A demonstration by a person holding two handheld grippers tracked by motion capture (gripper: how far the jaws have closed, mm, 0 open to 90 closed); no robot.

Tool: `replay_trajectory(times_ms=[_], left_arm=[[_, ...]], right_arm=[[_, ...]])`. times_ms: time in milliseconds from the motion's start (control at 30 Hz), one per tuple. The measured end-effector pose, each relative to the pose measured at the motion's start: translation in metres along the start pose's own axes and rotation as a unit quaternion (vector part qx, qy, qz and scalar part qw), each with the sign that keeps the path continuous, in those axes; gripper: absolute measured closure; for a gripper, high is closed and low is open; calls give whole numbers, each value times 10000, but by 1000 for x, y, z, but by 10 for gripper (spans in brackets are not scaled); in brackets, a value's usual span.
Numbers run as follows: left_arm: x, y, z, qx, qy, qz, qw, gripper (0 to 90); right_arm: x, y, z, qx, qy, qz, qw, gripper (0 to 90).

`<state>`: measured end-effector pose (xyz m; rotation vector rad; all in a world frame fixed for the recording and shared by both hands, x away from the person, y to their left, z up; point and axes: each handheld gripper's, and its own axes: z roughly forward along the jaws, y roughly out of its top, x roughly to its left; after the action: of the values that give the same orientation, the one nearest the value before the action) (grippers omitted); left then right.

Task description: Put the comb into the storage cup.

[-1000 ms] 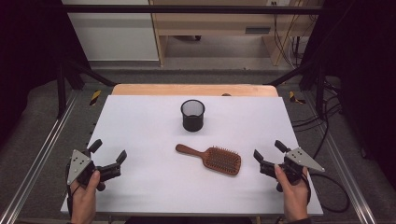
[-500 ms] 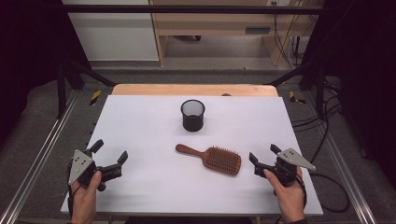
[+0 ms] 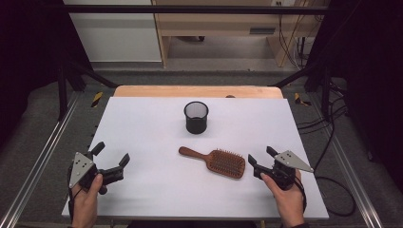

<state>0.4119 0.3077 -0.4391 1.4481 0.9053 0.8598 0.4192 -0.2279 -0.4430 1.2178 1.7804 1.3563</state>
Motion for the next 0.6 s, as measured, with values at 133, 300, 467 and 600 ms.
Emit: replay_trajectory(times_ms=[133, 300, 467, 600], left_arm=[[0, 0, 0, 13, -1, 3, 10000, 11], [0, 0, 0, 12, 1, 2, 10000, 11], [0, 0, 0, 22, 6, 4, 10000, 11], [0, 0, 0, 23, 8, 6, 10000, 12]], right_arm=[[2, 1, 0, 24, 42, -35, 10000, 278], [5, 1, 1, 44, 98, -50, 9999, 310], [7, 1, 2, 33, 163, -67, 9998, 341], [10, 2, 6, 93, 205, -85, 9997, 369]])
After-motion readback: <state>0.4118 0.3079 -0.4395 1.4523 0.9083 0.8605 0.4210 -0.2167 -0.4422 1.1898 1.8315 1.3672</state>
